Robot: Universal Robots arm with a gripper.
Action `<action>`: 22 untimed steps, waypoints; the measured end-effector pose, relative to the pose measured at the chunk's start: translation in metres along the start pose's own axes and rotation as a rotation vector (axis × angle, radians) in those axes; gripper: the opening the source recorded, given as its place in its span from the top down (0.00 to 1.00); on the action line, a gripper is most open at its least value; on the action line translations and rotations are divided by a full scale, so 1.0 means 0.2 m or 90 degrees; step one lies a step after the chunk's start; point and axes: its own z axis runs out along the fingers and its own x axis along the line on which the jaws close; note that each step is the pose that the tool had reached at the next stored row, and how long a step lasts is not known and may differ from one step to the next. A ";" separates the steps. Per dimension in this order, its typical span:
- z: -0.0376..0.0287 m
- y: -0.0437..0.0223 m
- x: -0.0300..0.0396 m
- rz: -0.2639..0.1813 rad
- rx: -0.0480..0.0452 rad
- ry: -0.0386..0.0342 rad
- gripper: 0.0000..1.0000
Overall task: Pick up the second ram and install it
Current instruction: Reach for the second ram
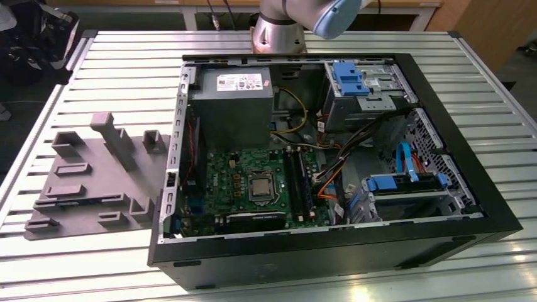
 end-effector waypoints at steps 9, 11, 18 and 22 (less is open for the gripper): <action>0.001 -0.006 0.011 0.000 -0.0004 -0.0001 0.89; 0.000 -0.007 0.011 0.000 -0.0004 -0.0001 0.89; 0.006 -0.010 0.015 0.000 -0.0005 -0.0002 0.89; 0.012 -0.016 0.020 0.000 -0.0004 0.0000 0.89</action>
